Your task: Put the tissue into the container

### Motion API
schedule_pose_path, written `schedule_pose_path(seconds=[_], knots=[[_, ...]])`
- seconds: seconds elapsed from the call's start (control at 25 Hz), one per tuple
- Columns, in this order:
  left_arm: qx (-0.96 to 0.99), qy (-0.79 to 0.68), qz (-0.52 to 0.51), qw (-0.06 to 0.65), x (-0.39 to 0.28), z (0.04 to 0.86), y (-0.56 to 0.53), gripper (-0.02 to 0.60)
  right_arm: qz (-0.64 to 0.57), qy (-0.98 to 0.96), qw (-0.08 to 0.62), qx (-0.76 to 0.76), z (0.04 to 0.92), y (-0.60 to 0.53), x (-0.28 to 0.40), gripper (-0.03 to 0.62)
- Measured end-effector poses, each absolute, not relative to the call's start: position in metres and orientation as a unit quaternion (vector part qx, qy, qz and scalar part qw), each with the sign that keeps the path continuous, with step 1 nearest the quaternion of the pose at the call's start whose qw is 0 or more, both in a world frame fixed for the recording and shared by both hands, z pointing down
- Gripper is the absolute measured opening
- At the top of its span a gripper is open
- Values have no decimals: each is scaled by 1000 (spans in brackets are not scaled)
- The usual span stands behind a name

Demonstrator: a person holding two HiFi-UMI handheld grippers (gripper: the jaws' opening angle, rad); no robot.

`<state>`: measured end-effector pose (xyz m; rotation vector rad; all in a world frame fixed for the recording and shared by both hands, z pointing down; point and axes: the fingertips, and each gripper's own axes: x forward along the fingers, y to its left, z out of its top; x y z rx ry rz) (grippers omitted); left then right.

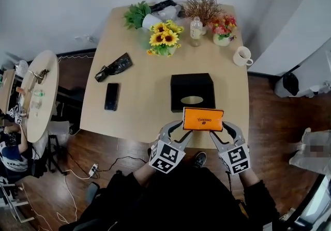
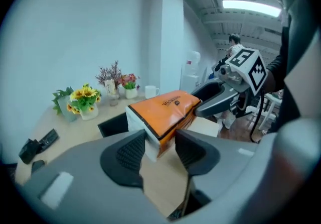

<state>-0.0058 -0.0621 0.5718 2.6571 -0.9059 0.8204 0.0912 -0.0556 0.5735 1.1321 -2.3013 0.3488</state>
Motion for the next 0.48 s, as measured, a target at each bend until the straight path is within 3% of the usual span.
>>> schedule_pose_path(seconds=[0.48], knots=[[892,-363,265,56,-31,501,-124,167,68,-867,260,419,504,-125,66,206]])
